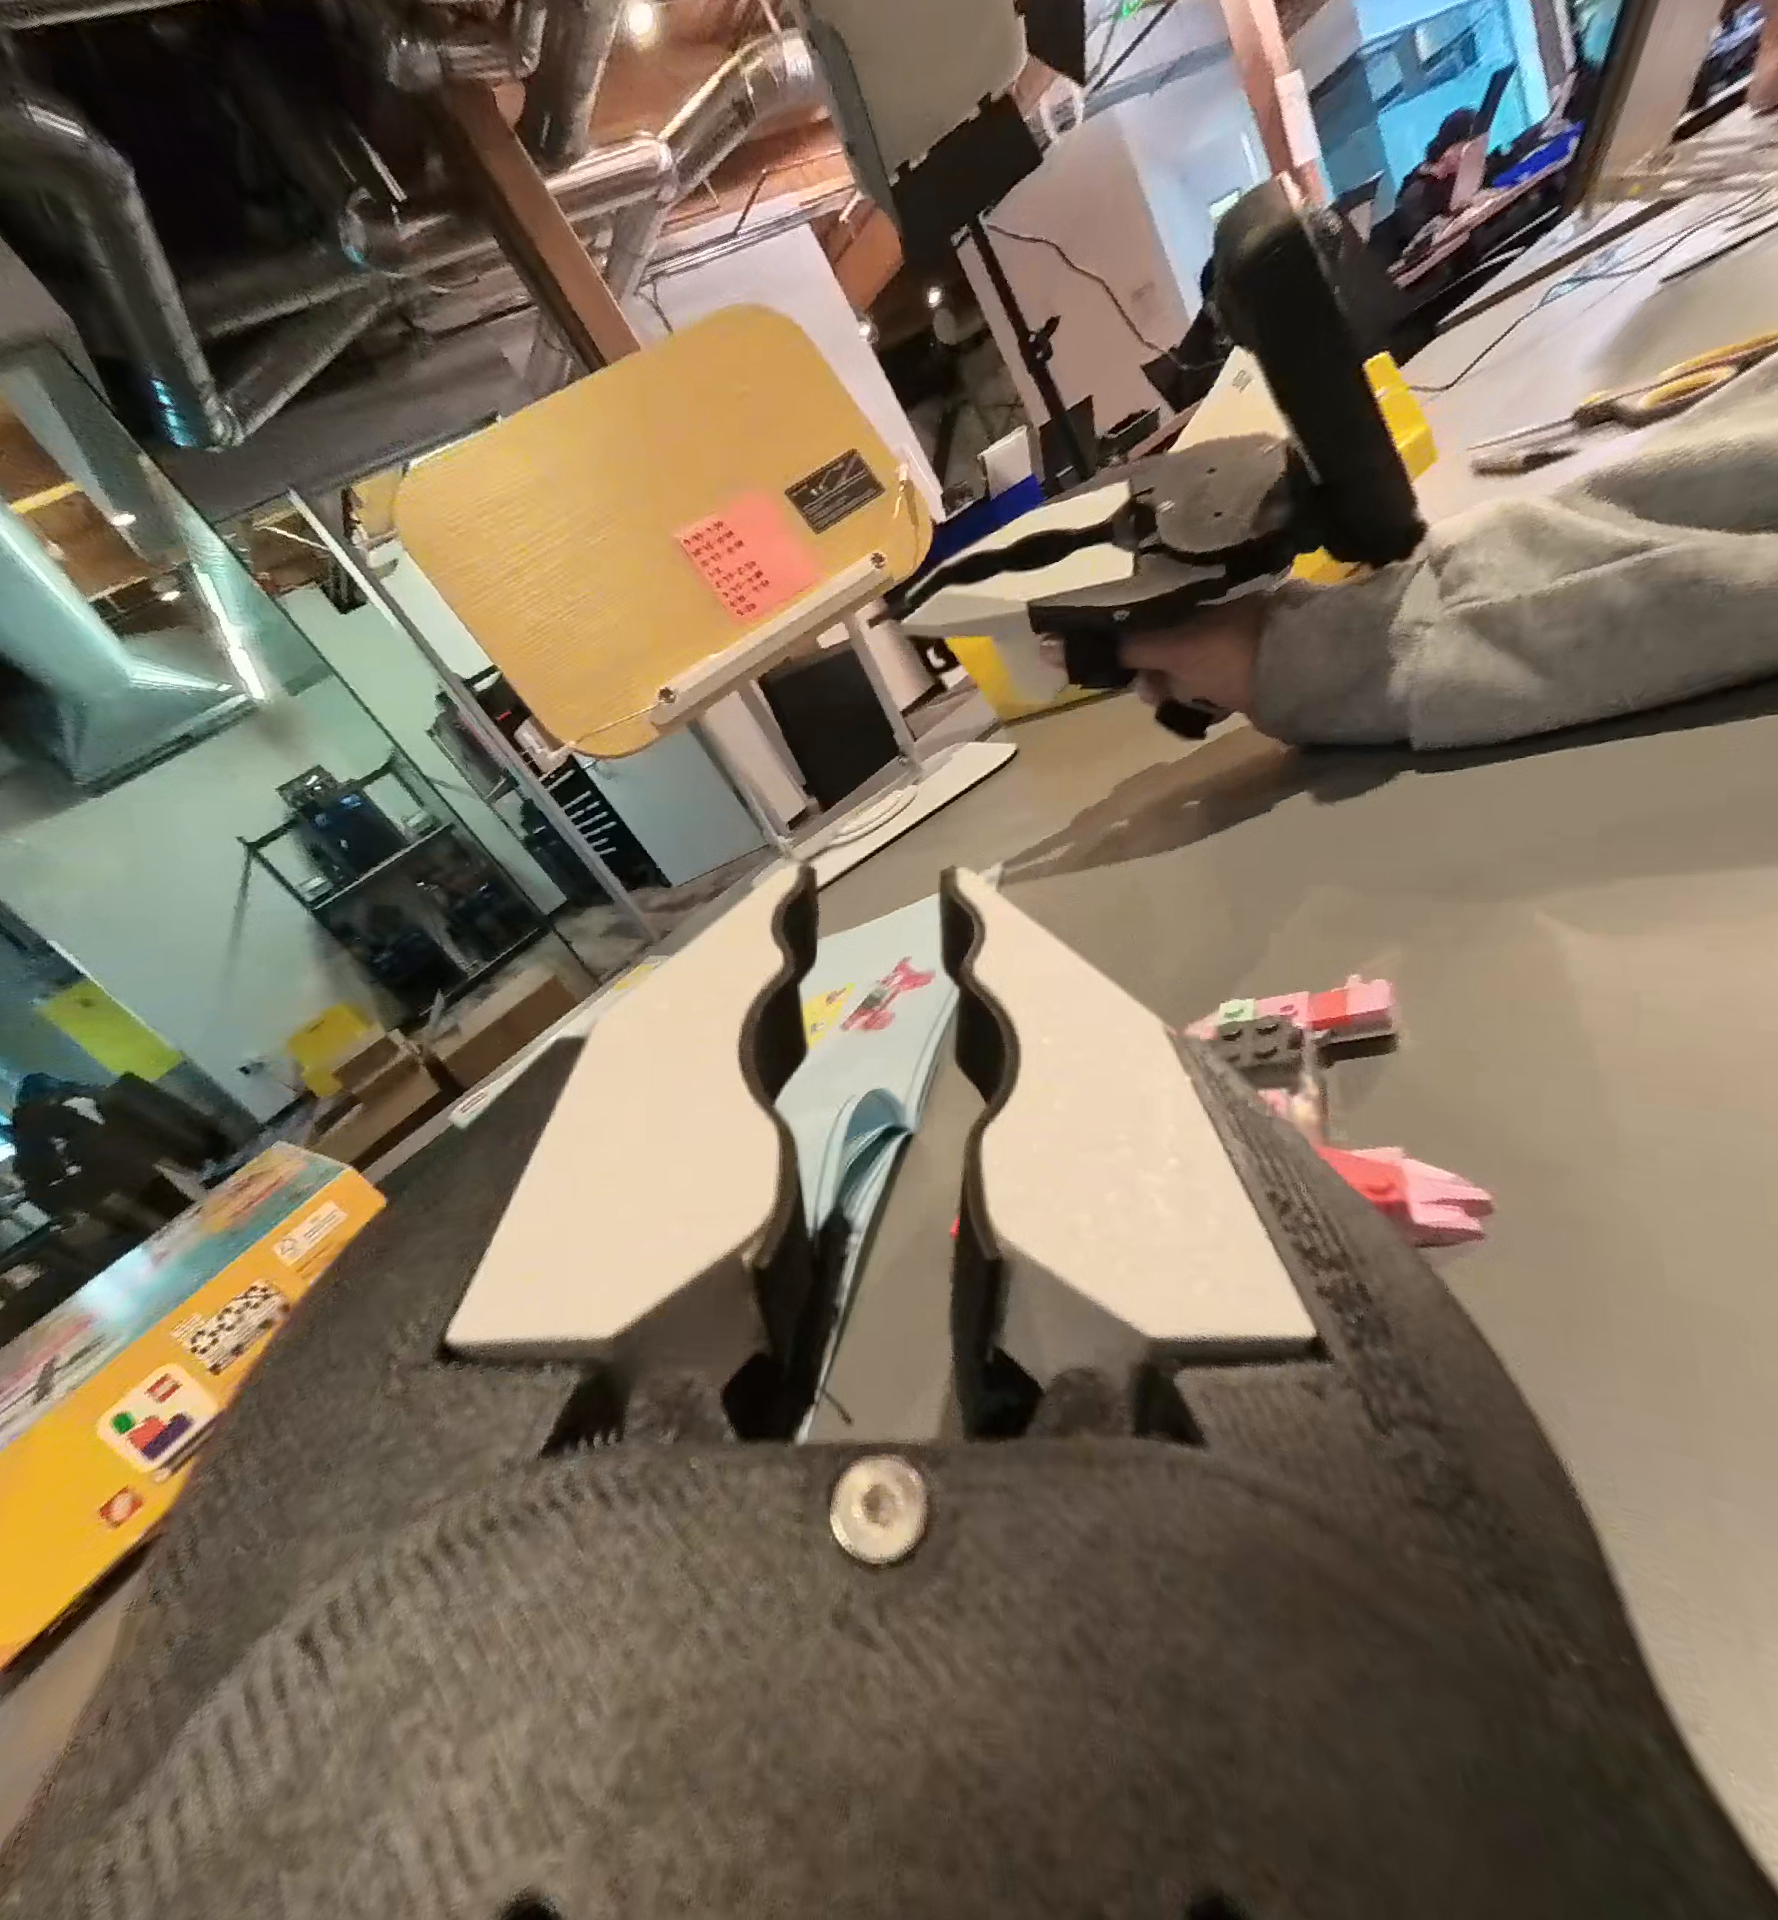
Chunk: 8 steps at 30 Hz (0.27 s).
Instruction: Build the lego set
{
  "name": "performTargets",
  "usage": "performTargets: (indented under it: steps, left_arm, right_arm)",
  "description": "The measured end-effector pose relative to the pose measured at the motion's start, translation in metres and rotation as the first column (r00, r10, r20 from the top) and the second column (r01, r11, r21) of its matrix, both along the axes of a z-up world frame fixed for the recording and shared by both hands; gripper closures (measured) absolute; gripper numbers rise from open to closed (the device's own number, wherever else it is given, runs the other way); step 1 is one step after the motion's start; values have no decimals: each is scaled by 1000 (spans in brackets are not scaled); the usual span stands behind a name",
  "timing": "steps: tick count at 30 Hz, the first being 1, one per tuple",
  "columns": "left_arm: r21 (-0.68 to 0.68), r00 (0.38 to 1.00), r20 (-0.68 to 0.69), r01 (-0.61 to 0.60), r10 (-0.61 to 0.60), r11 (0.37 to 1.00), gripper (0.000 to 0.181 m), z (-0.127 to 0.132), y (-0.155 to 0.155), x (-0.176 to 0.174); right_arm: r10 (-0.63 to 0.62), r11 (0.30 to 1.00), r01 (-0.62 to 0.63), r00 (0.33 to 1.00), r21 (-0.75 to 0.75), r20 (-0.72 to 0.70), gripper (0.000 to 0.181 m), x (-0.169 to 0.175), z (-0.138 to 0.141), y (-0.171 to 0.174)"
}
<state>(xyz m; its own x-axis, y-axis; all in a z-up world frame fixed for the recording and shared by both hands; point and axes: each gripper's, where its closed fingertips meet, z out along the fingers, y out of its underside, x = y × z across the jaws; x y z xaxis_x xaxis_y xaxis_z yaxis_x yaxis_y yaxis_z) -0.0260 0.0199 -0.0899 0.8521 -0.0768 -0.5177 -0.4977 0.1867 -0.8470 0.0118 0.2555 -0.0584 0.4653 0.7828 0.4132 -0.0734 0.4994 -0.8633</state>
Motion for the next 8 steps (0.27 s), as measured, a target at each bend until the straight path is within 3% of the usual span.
performTargets:
  steps: [8]
  left_arm:
    - [-24, 995, -32, -97, 97, 995, 173, -8, 5, -18]
  right_arm:
    - [-15, 999, 12, 995, 35, 94, 181, -13, -13, 0]
